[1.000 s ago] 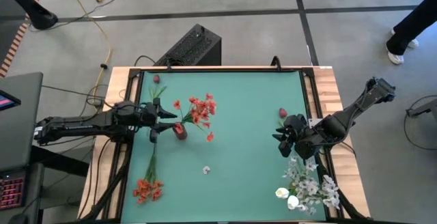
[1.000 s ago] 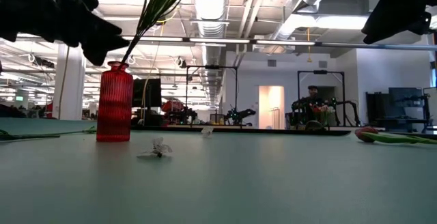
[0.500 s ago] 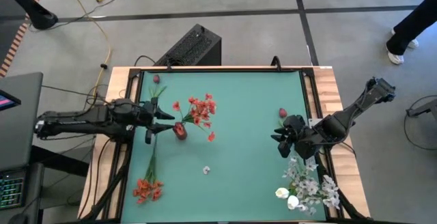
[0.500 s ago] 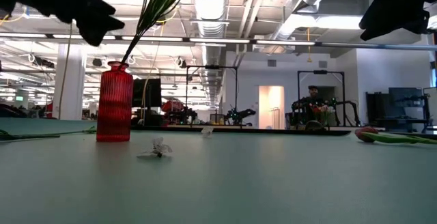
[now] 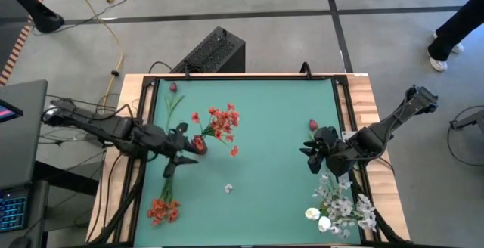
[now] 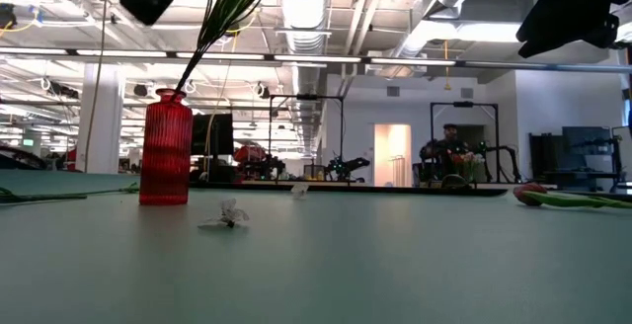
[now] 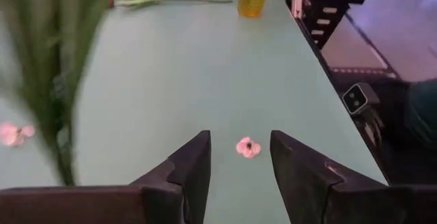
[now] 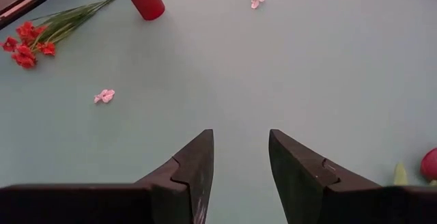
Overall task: Sort flowers into vase by color
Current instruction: Put the top orange flowers into the red vase
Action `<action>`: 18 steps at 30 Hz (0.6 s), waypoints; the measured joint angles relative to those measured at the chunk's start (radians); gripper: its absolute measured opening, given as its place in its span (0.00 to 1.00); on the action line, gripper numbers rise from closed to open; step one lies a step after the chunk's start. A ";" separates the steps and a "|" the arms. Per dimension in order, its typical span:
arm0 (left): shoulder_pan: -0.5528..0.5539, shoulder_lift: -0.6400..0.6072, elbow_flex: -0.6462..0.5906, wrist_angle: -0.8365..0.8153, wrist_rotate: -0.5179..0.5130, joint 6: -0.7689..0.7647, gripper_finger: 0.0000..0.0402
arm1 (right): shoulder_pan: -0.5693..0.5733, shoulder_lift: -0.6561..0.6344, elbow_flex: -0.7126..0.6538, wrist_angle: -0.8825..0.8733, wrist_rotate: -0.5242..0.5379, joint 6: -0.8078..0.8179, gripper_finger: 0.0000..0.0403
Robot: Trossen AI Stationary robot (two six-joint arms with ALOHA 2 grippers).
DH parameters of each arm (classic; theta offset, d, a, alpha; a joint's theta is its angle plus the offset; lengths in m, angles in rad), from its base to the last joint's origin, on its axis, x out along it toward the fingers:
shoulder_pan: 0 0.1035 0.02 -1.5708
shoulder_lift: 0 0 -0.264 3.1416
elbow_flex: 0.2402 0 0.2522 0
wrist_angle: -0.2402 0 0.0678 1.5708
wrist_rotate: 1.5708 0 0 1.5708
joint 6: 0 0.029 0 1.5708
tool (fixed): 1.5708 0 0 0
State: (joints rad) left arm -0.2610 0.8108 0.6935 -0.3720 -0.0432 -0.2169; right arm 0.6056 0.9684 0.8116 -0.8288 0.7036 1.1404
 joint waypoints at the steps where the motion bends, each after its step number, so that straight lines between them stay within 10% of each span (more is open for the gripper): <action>1: -0.030 0.028 0.020 0.000 -0.031 0.000 0.33 | 0.000 0.000 0.000 0.000 0.000 -0.001 0.41; 9: -0.257 0.225 0.114 0.001 -0.265 -0.061 0.25 | 0.000 0.000 0.000 0.000 0.002 -0.028 0.41; 18: -0.435 0.354 0.138 0.112 -0.303 -0.091 0.11 | 0.000 0.000 0.000 0.001 -0.002 -0.042 0.41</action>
State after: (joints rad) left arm -0.6964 1.1648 0.8310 -0.2602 -0.3458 -0.3076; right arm 0.6060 0.9684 0.8116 -0.8280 0.7021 1.0981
